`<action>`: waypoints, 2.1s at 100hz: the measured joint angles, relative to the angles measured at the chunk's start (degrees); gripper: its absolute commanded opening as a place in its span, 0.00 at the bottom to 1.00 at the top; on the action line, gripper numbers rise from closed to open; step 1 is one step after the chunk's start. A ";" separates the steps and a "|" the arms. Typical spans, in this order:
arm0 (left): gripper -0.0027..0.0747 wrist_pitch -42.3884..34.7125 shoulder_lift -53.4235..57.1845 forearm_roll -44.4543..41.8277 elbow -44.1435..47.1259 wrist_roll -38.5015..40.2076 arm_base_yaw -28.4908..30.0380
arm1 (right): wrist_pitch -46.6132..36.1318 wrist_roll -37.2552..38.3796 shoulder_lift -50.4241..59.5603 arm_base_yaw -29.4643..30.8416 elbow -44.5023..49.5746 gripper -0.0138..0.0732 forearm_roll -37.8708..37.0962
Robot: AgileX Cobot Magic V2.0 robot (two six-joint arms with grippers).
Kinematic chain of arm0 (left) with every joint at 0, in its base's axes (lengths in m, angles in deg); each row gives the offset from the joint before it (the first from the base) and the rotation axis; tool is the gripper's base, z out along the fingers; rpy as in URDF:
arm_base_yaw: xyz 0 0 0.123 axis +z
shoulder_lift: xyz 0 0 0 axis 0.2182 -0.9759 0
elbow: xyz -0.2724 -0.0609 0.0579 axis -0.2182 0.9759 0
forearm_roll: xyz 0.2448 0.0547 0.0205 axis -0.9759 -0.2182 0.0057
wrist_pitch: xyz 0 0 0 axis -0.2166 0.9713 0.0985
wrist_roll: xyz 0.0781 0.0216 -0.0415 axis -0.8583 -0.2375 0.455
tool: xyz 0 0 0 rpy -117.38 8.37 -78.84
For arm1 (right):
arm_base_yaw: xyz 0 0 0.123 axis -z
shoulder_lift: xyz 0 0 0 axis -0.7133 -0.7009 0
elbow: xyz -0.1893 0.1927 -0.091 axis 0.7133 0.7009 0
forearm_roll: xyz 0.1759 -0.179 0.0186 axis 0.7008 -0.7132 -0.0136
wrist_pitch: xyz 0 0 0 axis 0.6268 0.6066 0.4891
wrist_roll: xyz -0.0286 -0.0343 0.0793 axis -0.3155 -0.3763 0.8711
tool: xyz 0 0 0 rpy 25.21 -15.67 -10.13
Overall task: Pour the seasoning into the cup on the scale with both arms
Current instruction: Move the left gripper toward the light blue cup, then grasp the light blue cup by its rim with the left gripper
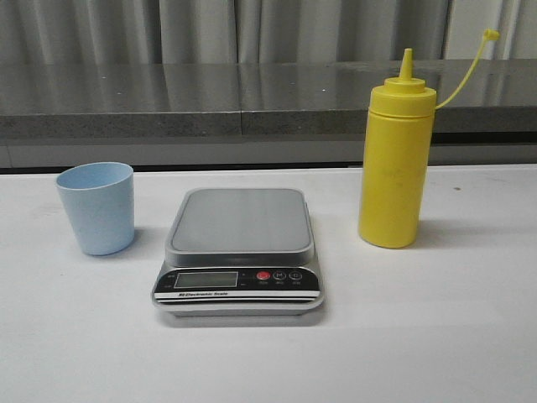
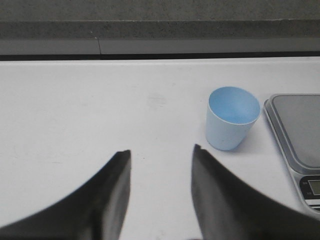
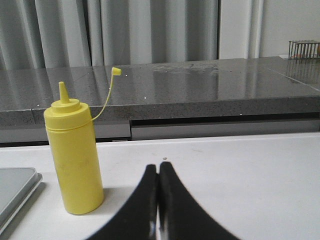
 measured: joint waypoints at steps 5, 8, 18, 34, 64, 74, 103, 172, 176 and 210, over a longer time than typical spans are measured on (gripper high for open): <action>0.67 -0.12 -2.66 1.55 -1.19 -0.77 0.00 | 0.00 0.00 0.00 0.00 0.00 0.08 0.00; 0.67 -0.12 -4.63 2.38 -1.89 -1.30 0.00 | 0.00 0.00 0.00 0.00 0.00 0.08 0.00; 0.67 0.15 -10.51 4.55 -4.85 -2.15 0.00 | 0.00 0.00 0.00 0.00 0.00 0.08 0.00; 0.67 2.88 -20.60 5.46 -11.76 -3.33 -2.53 | 0.00 0.00 0.00 0.00 0.00 0.08 0.00; 0.62 5.04 -40.04 5.68 -25.91 -5.58 -9.64 | 0.00 0.00 0.00 0.00 0.00 0.08 0.00; 0.60 7.37 -46.46 5.68 -30.22 -5.68 -10.35 | 0.00 0.00 0.00 0.00 0.00 0.08 0.00; 0.60 9.56 -61.03 5.58 -39.48 -5.68 -10.58 | 0.00 0.00 0.00 0.00 0.00 0.08 0.00; 0.60 11.03 -74.15 5.27 -45.75 -5.58 -8.16 | 0.00 0.00 0.00 0.00 0.00 0.08 0.00; 0.59 11.03 -74.40 5.27 -45.75 -5.58 -8.16 | 0.00 0.00 0.00 0.00 0.00 0.08 0.00; 0.13 11.31 -75.14 5.58 -45.86 -5.58 -8.16 | 0.00 0.00 0.00 0.00 0.00 0.08 0.00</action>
